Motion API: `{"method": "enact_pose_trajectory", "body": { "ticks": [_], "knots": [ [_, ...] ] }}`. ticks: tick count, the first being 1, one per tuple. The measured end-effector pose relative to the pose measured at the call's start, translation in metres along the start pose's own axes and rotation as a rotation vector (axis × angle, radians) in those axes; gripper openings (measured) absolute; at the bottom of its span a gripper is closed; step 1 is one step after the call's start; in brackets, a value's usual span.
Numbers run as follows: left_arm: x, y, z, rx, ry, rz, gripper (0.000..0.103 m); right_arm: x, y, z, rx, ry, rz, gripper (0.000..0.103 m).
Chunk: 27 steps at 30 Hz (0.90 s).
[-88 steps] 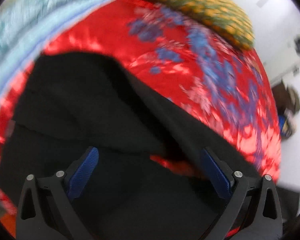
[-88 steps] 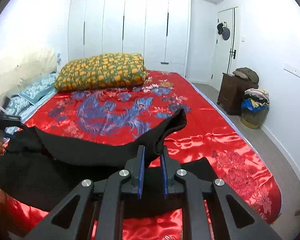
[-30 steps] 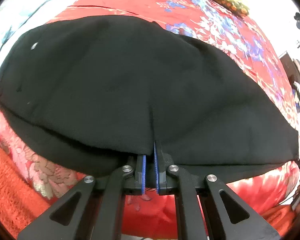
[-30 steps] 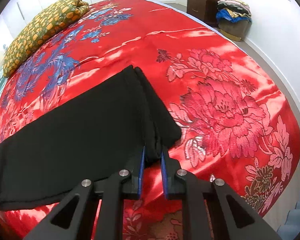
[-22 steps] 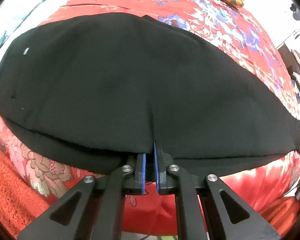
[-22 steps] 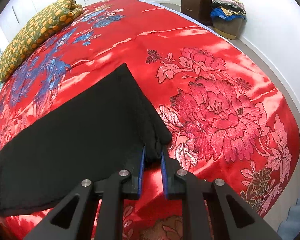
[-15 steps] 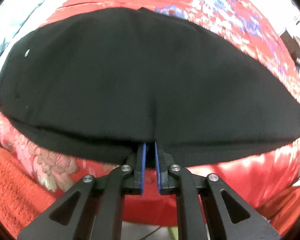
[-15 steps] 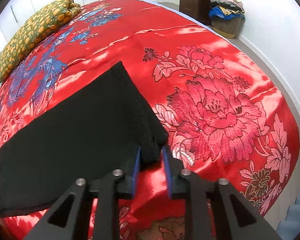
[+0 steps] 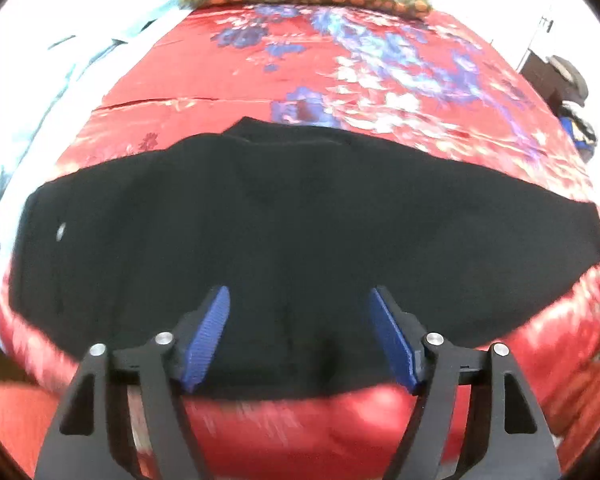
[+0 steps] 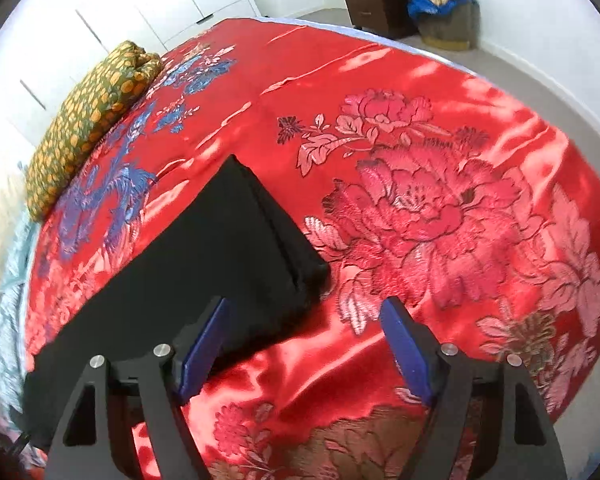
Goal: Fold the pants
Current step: 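Open both tools to release the folded trousers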
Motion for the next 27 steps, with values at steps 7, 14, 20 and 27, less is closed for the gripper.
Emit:
{"method": "enact_pose_trajectory", "body": {
  "ticks": [7,14,20,27],
  "knots": [
    [0.01,-0.003,-0.031,0.048,-0.058,-0.024,0.082,-0.003,-0.007,-0.004,-0.02,0.006,0.032,0.078],
    [0.033,0.021,0.013,-0.019,0.217,-0.085,0.042,-0.004,-0.007,-0.012,-0.14,0.073,0.042,0.078],
    [0.046,-0.004,0.005,0.005,0.103,-0.056,0.1,0.007,-0.007,-0.038,-0.348,0.082,0.026,0.078],
    [0.027,-0.01,-0.055,0.037,-0.234,-0.064,0.099,0.012,-0.009,-0.096,-0.386,-0.115,0.0,0.078]
  ]
}}
Point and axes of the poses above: each gripper's, at about its wrist camera, not at the fingertips, and y roughly the way its jaws point, z to its right, x to its underside, the point moved 8 cm from there along y, roughly the way its jaws point, and after that the axes turned 15 degrees about -y, right-handed, at the moved point
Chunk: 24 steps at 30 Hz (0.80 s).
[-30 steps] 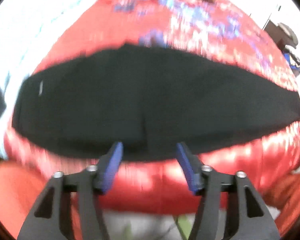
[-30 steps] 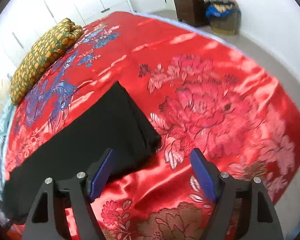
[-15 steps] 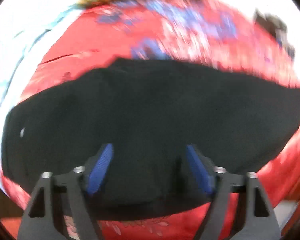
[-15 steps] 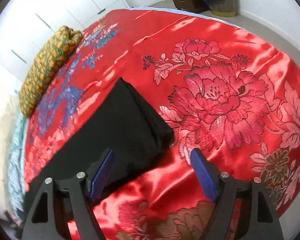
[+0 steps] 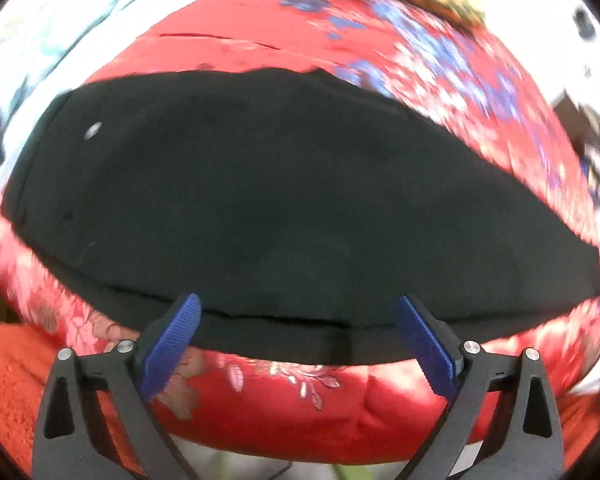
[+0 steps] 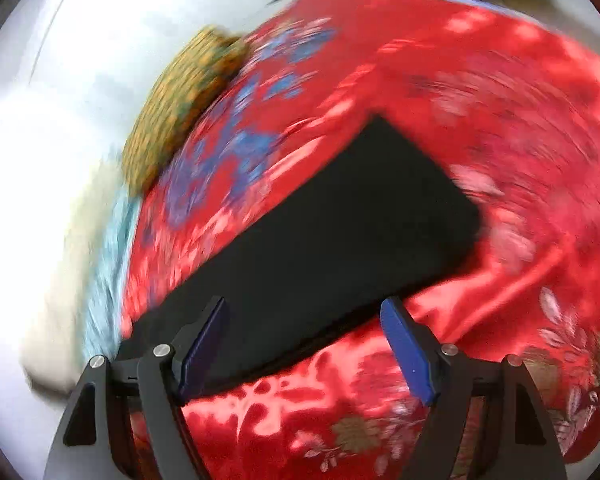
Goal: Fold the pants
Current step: 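Open both tools to release the folded trousers, then withdraw the right tool from the trousers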
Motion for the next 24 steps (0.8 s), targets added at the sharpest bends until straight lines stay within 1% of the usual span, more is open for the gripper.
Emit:
{"method": "enact_pose_trajectory", "body": {
  "ticks": [2,4,5,6,7,9,11,13,16,24],
  "knots": [
    [-0.006,0.006,-0.009,0.016,-0.063,-0.011,0.099,0.001,0.008,-0.041,0.171,-0.273,-0.035,0.078],
    [-0.007,0.013,-0.018,0.011,-0.101,-0.024,0.099,0.009,0.023,-0.095,0.363,-0.621,-0.072,0.078],
    [-0.006,0.017,-0.023,-0.005,-0.109,-0.031,0.099,0.013,0.029,-0.112,0.447,-0.718,-0.086,0.078],
    [-0.006,0.019,-0.025,-0.016,-0.112,-0.033,0.099,0.015,0.033,-0.128,0.525,-0.776,-0.09,0.078],
    [-0.005,0.017,-0.027,-0.018,-0.11,-0.031,0.099,0.014,0.033,-0.137,0.569,-0.774,-0.083,0.078],
    [-0.002,0.016,-0.024,-0.02,-0.097,-0.021,0.099,0.008,0.026,-0.145,0.572,-0.68,-0.054,0.078],
    [-0.001,0.011,-0.026,-0.024,-0.089,-0.01,0.099,0.001,0.021,-0.141,0.594,-0.622,-0.057,0.078],
    [-0.001,0.011,-0.026,-0.026,-0.083,-0.003,0.099,-0.006,0.017,-0.134,0.635,-0.58,-0.064,0.078],
    [-0.003,0.012,-0.025,-0.035,-0.064,0.01,0.099,-0.015,0.01,-0.122,0.689,-0.543,-0.06,0.078],
    [-0.004,0.009,-0.021,-0.067,-0.023,0.043,0.099,-0.012,-0.012,-0.092,0.786,-0.491,-0.055,0.078]
  ]
}}
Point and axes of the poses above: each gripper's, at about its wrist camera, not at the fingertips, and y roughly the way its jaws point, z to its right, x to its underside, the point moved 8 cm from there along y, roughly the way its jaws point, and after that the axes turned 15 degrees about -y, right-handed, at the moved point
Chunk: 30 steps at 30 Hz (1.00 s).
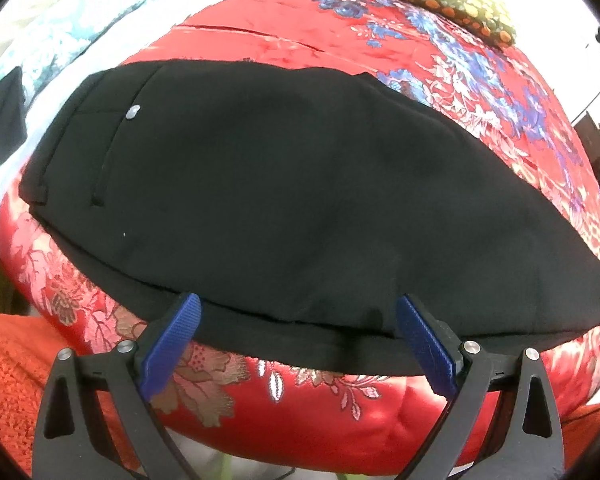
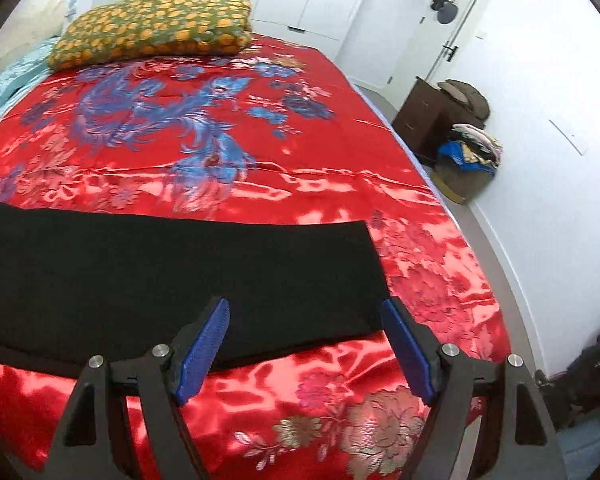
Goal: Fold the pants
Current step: 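Withdraw the right tool from the trousers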
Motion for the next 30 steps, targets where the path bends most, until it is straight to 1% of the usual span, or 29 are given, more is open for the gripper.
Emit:
{"method": "enact_pose_trajectory", "body": {
  "ticks": [3,7,11,16,21,23,25,30],
  "knots": [
    [0.0,-0.001,0.003,-0.009,0.021,0.013,0.099,0.006,0.003,0.011,0.017,0.021,-0.015,0.078],
    [0.0,-0.002,0.007,-0.021,0.047,0.026,0.099,0.012,0.007,0.027,0.075,0.037,-0.041,0.078],
    [0.0,-0.004,0.008,-0.027,0.061,0.038,0.099,0.02,0.009,0.047,0.124,0.08,-0.066,0.079],
    [-0.002,-0.006,0.009,-0.034,0.07,0.051,0.099,0.029,0.007,0.074,0.192,0.132,-0.083,0.084],
    [-0.001,-0.007,0.015,-0.032,0.087,0.057,0.099,0.037,-0.001,0.103,0.254,0.187,-0.091,0.085],
    [-0.001,-0.008,0.018,-0.032,0.098,0.061,0.099,0.039,-0.005,0.115,0.277,0.209,-0.09,0.087],
    [-0.001,-0.008,0.021,-0.032,0.108,0.065,0.099,0.042,-0.013,0.132,0.308,0.236,-0.086,0.091],
    [0.0,-0.008,0.028,-0.034,0.133,0.07,0.099,0.048,-0.025,0.159,0.369,0.256,-0.085,0.1]
  ]
}}
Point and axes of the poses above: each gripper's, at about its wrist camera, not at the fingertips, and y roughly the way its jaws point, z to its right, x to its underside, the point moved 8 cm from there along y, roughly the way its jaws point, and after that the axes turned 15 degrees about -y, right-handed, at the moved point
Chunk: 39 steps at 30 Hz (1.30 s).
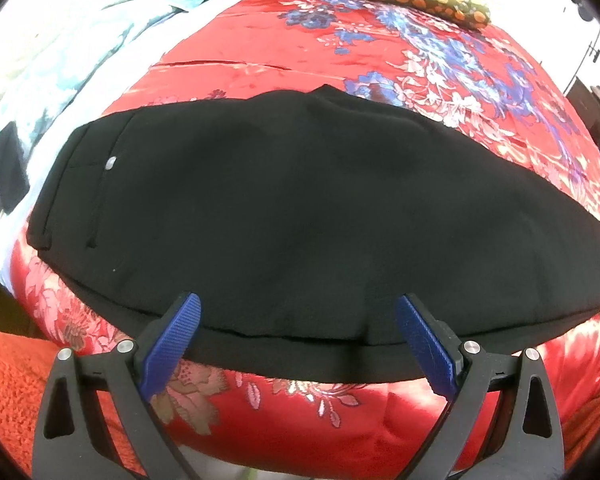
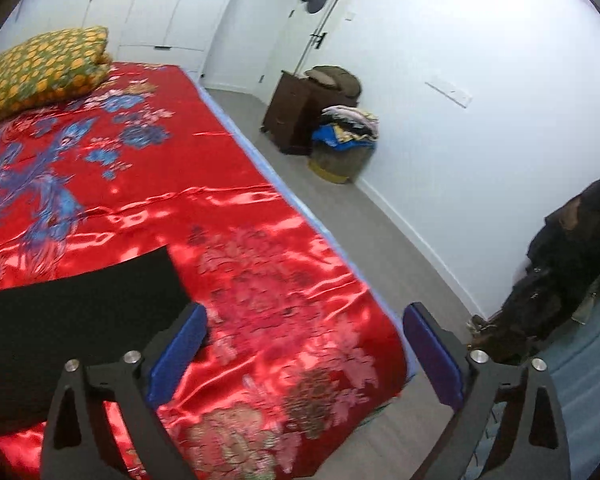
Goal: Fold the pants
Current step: 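Withdraw the right tool from the trousers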
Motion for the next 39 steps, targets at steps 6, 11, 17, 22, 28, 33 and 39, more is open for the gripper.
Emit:
{"method": "enact_pose_trajectory", "body": {
  "ticks": [6,11,17,22,28,33,39],
  "knots": [
    [-0.001,-0.002,0.008,0.002,0.023,0.01,0.099,-0.002,-0.003,0.034,0.077,0.006,-0.002,0.103],
    [0.0,-0.002,0.012,0.003,0.033,0.009,0.099,-0.006,-0.014,0.069,0.152,0.011,0.008,0.103],
    [-0.001,-0.002,0.015,0.007,0.039,0.012,0.099,-0.01,-0.025,0.116,0.219,0.05,0.015,0.103],
    [-0.002,-0.003,0.015,0.007,0.038,0.015,0.099,-0.017,-0.035,0.153,0.269,0.082,0.025,0.103],
    [-0.003,-0.004,0.016,0.008,0.038,0.018,0.099,-0.03,-0.049,0.173,0.299,0.089,0.053,0.103],
    [-0.005,-0.005,0.017,0.007,0.039,0.023,0.099,-0.036,-0.055,0.176,0.303,0.084,0.064,0.103],
    [-0.006,-0.005,0.016,0.006,0.037,0.023,0.099,-0.04,-0.055,0.171,0.296,0.071,0.071,0.103]
  ]
}}
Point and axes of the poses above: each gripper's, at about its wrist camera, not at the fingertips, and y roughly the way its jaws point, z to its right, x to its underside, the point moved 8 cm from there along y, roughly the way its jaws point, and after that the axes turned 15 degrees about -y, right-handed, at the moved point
